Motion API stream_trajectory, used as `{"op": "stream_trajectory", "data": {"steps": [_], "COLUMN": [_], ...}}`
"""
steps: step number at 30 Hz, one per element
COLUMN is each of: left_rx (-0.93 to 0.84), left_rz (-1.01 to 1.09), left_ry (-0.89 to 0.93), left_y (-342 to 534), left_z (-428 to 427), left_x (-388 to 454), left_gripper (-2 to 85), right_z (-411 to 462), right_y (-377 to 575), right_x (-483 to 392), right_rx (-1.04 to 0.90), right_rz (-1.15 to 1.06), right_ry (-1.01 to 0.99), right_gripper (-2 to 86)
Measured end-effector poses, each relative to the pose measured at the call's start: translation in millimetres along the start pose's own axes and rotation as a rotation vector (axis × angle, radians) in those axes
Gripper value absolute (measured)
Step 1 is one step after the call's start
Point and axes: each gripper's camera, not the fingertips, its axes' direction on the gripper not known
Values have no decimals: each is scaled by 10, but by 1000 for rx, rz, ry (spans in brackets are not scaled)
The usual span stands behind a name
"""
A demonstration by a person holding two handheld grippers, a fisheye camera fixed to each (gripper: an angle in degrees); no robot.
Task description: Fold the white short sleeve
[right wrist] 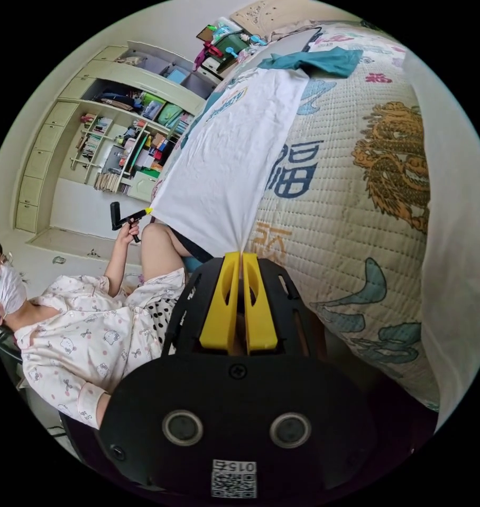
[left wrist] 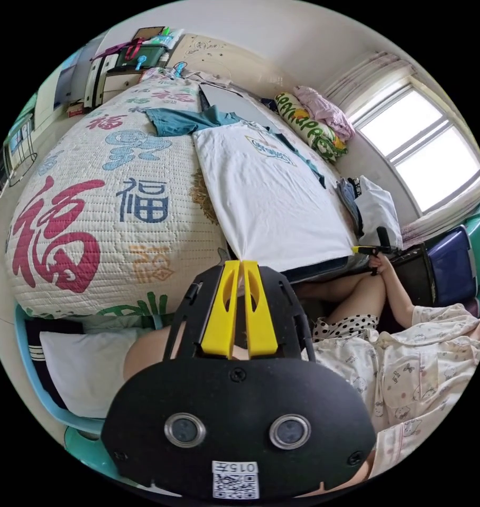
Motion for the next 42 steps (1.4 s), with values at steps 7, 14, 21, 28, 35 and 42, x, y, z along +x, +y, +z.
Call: {"op": "stream_trajectory", "data": {"steps": [7, 14, 21, 28, 35, 42], "left_rx": [-69, -100, -39, -83, -119, -206], "left_rz": [-32, -29, -30, 56, 207, 435], "left_ry": [-65, -147, -183, -169, -88, 35], "left_y": [-388, -889, -1504, -2655, -4135, -5811], "left_z": [31, -311, -699, -486, -144, 545], "left_x": [182, 440, 737, 1306, 2213, 3483], "left_gripper": [-3, -3, -6, -7, -7, 5], "right_z": [27, -528, -1300, -1819, -2595, -2951], "right_y": [-312, -592, -994, -1853, -3292, -4682], "right_x": [-186, -472, -130, -13, 473, 1588], "right_rx": [-37, 142, 416, 528, 757, 787], "right_rz": [5, -112, 52, 156, 373, 563], "right_ry": [37, -5, 18, 102, 79, 25], "right_gripper": [1, 9, 15, 54, 68, 87]}}
